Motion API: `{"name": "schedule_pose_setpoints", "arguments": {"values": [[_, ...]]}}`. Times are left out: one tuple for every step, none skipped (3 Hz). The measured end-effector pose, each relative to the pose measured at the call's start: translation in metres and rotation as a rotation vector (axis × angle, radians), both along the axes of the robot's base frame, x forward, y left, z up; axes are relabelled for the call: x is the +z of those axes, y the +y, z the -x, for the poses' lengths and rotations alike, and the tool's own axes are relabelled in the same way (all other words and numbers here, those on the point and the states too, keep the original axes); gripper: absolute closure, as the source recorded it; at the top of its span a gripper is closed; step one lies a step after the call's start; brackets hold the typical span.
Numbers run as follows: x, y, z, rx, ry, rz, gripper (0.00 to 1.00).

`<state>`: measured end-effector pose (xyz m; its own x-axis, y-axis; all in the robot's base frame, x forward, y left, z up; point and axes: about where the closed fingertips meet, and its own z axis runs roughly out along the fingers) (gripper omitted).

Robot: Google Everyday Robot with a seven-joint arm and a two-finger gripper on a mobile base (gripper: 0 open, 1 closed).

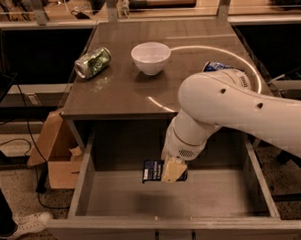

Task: Pick rxbar blueberry from top drawer and place on counter

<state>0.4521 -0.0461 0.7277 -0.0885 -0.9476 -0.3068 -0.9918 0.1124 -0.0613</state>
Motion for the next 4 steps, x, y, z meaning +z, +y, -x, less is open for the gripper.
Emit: {"name": "schedule_pose_setpoints", "arguments": {"values": [[0.007, -0.001, -0.005, 0.000, -0.006, -0.005, 1.00], [0.041, 0.000, -0.008, 0.027, -0.065, -0.030, 1.00], [0.077, 0.006, -0.008, 0.064, -0.118, -0.055, 1.00], [0.079, 0.006, -0.008, 0.068, -0.123, -0.057, 1.00]]}}
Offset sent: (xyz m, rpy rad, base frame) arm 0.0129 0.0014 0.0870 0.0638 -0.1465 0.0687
